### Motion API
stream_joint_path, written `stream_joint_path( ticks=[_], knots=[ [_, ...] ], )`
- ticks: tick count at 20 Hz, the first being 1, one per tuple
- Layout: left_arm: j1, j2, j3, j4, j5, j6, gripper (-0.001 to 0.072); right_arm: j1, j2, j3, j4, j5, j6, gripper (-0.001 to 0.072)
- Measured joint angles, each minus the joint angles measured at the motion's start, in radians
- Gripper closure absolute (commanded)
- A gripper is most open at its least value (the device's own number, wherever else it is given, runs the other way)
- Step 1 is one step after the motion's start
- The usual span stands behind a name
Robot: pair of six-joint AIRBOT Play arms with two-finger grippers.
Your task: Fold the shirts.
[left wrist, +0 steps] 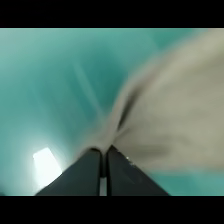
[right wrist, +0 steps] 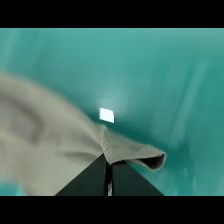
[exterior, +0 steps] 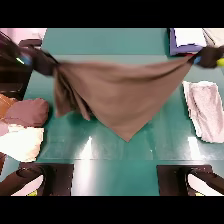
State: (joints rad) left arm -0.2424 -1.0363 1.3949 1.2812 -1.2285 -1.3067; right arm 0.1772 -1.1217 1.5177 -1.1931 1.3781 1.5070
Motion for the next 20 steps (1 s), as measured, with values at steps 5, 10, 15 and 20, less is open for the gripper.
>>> stream_joint_path(
  ticks=[5, 10, 15, 20],
  knots=[
    [-0.187, -0.015, -0.291, -0.039, -0.049, 0.023, 0.0489, 0.031, 0.041, -0.156, -0.048, -0.013, 0.018, 0.0699],
    [-0.267, -0.018, -0.349, -0.09, -0.028, 0.002, 0.0023, -0.018, 0.113, -0.224, -0.057, -0.036, 0.026, 0.0699],
    [-0.045, -0.029, -0.306, -0.013, 0.081, -0.085, 0.0187, -0.052, 0.157, -0.257, -0.056, -0.057, 0.035, 0.0698],
    [0.217, -0.165, -0.295, -0.054, 0.165, -0.103, 0.0185, -0.056, 0.142, -0.264, -0.04, -0.066, 0.037, 0.0698]
  ],
)
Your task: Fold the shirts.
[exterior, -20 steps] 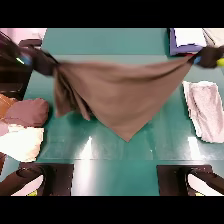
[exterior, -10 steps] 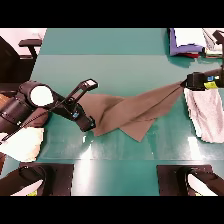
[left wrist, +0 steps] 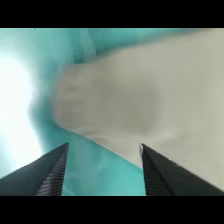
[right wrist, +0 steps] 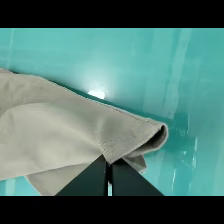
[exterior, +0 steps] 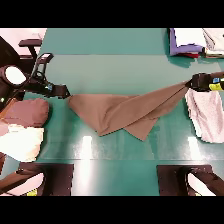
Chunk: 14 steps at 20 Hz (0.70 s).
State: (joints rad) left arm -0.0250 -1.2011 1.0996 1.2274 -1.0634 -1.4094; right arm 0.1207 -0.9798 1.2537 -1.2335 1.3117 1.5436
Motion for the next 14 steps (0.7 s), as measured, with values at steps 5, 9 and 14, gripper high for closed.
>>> stream_joint_path(
  ticks=[5, 9, 14],
  knots=[
    [0.077, -0.19, 0.002, -0.099, 0.006, 0.076, 0.0186, 0.035, -0.047, -0.001, 0.009, 0.001, 0.002, 0.0698],
    [0.09, -0.272, 0.003, -0.172, 0.016, 0.13, 0.0188, 0.068, -0.087, -0.001, 0.011, 0.003, 0.002, 0.0698],
    [0.095, -0.293, 0.008, -0.215, 0.036, 0.159, 0.0681, 0.082, -0.118, -0.001, 0.011, 0.004, 0.002, 0.0699]
  ],
)
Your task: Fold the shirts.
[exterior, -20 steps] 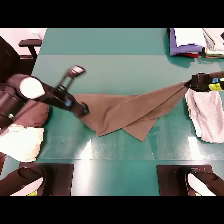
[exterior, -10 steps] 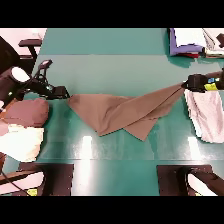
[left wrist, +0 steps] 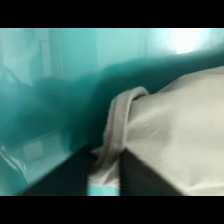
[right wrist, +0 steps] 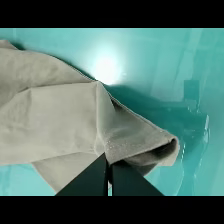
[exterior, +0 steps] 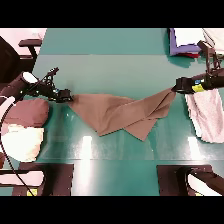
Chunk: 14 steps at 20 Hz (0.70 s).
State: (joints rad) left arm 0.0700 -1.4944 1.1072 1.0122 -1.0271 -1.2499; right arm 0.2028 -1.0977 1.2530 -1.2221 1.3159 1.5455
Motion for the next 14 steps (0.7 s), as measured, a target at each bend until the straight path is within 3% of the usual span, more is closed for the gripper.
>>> stream_joint_path(
  ticks=[7, 14],
  knots=[
    [0.001, 0.127, 0.067, -0.016, -0.011, 0.023, 0.0682, -0.024, 0.014, 0.045, -0.001, -0.003, -0.001, 0.0698],
    [0.001, 0.484, 0.461, -0.006, -0.01, 0.006, 0.0682, -0.118, 0.114, 0.414, -0.001, -0.003, -0.031, 0.0699]
  ],
)
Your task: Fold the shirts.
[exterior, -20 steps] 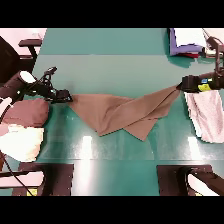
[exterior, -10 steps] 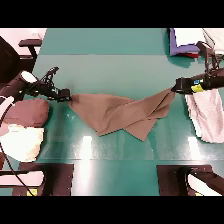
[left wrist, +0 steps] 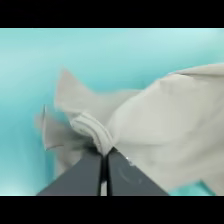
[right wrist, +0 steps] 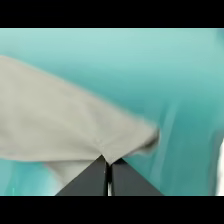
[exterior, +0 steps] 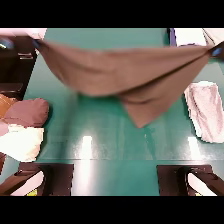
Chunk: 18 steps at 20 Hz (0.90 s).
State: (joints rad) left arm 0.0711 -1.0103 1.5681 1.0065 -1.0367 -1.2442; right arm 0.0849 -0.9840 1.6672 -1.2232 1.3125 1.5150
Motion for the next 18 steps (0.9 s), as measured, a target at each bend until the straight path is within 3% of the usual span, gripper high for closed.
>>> stream_joint_path(
  ticks=[5, 10, 18],
  knots=[
    [0.0, 0.18, 0.261, 0.002, 0.0, -0.048, 0.0683, -0.062, 0.081, 0.259, 0.0, 0.026, -0.013, 0.0699],
    [0.0, 0.24, 0.415, 0.005, -0.011, -0.099, 0.0683, -0.162, 0.106, 0.412, 0.0, 0.09, -0.016, 0.0699],
    [0.0, 0.095, 0.305, 0.032, -0.124, -0.154, 0.0682, -0.161, -0.013, 0.241, -0.004, 0.139, -0.016, 0.0699]
  ],
)
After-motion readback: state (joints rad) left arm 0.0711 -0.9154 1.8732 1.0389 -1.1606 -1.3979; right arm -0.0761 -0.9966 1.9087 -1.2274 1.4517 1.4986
